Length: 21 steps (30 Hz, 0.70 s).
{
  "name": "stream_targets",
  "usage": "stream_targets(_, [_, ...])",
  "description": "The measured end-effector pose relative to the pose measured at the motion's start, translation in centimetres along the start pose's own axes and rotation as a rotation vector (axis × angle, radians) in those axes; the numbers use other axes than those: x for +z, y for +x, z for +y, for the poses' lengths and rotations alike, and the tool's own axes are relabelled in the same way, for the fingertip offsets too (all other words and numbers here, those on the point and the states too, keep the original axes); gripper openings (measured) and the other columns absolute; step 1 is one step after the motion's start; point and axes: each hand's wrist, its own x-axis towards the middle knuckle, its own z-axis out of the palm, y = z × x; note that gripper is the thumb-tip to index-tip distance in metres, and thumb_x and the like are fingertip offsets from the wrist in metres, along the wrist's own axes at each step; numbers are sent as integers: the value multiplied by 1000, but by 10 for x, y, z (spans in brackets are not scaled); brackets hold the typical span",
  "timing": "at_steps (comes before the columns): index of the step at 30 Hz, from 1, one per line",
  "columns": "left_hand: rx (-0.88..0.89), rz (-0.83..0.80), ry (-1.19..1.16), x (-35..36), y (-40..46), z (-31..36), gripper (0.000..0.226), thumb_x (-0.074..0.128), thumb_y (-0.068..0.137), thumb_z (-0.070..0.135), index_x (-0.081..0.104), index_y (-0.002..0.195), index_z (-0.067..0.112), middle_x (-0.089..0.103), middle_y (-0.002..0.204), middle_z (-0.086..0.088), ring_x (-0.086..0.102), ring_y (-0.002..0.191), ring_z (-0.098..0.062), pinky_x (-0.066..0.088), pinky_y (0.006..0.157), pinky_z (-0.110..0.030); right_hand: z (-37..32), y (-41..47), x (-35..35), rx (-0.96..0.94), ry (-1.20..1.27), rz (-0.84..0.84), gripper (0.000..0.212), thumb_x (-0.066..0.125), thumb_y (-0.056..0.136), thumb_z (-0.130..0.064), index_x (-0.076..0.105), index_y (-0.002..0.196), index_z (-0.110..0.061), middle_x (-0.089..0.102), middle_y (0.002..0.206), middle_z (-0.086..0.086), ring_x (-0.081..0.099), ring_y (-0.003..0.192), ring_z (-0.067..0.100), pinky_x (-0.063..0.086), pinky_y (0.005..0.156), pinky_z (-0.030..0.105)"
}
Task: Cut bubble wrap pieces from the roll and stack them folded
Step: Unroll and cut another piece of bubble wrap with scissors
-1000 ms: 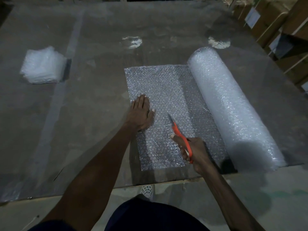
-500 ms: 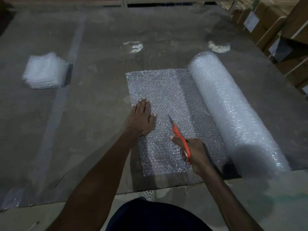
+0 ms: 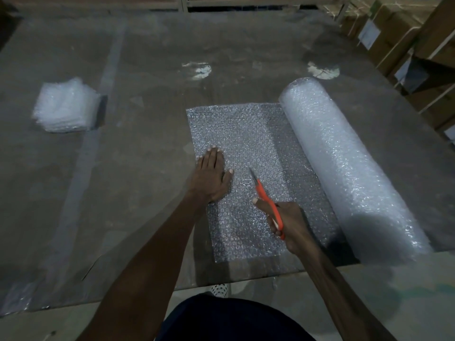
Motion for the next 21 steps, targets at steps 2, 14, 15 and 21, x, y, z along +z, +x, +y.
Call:
stream_targets(2, [0, 2, -2, 1, 0, 0, 72, 14, 104, 50, 4, 158, 2, -2, 166, -17, -5, 154, -28, -2, 125, -43, 0, 1, 0, -7, 10, -10, 38, 87, 77, -34, 64, 72, -5, 50, 53, 9, 39, 38, 14, 29, 41, 21])
stream_targets(14, [6, 4, -6, 3, 2, -3, 75, 11, 102, 52, 3, 158, 3, -2, 166, -18, -5, 154, -28, -1, 125, -45, -7, 16, 8, 12, -5, 21, 40, 89, 76, -37, 67, 74, -3, 54, 57, 11, 42, 39, 14, 30, 41, 21])
stream_targets(15, [6, 4, -7, 3, 2, -3, 74, 13, 104, 51, 3, 158, 3, -3, 166, -18, -6, 154, -28, -1, 125, -45, -6, 17, 8, 6, -1, 17, 40, 89, 76, -35, 67, 77, -1, 52, 58, 13, 41, 38, 14, 30, 41, 22])
stream_targets(21, [4, 13, -13, 3, 2, -2, 71, 18, 106, 49, 3, 158, 3, -3, 166, -17, -6, 154, -28, -2, 125, -45, -4, 20, 7, -11, -7, 7, 42, 88, 75, -40, 68, 78, -3, 53, 58, 12, 41, 40, 15, 30, 44, 24])
